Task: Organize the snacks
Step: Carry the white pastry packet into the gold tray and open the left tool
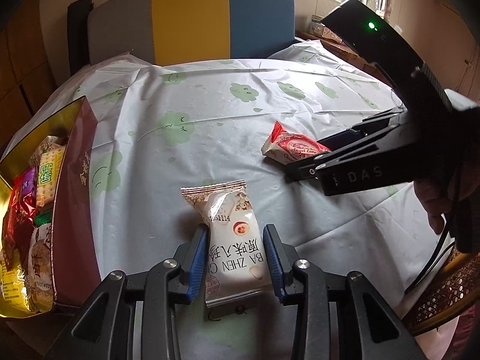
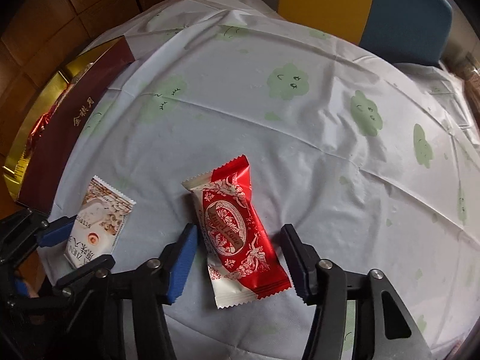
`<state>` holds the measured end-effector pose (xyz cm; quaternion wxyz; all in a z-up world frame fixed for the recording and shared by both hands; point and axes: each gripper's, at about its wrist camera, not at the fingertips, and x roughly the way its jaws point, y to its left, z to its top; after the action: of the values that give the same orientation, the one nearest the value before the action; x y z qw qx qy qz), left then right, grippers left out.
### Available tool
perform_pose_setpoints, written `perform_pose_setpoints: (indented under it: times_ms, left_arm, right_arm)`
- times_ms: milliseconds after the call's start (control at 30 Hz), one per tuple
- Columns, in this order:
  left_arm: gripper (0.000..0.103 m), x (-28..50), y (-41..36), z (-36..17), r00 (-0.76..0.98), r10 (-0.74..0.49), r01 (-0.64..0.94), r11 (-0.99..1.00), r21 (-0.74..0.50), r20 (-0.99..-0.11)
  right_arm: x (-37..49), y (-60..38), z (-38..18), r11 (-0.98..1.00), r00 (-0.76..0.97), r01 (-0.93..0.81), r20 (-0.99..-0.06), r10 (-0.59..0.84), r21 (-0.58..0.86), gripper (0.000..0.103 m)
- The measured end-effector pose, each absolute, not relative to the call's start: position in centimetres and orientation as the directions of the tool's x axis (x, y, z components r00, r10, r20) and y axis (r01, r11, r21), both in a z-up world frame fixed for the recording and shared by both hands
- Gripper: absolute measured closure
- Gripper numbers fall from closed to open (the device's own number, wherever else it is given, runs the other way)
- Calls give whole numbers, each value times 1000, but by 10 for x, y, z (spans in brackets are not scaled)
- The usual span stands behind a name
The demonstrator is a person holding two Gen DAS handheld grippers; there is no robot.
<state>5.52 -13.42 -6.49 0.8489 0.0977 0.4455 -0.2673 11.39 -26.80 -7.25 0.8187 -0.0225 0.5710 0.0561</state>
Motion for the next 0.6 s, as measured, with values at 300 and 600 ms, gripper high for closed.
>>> perform_pose_setpoints:
  times_ms: [300,600]
  left_arm:
    - [66,57,-90,-23,511,-413,487,862,-142,-754]
    - [66,95,28,10,638,-256,203,966,-161,-726]
  right_arm:
    - [116,-268,-76,989,323,-140,-941,100,57,57]
    - [111,-265,-73,982,356,-187,-932,64,-4,57]
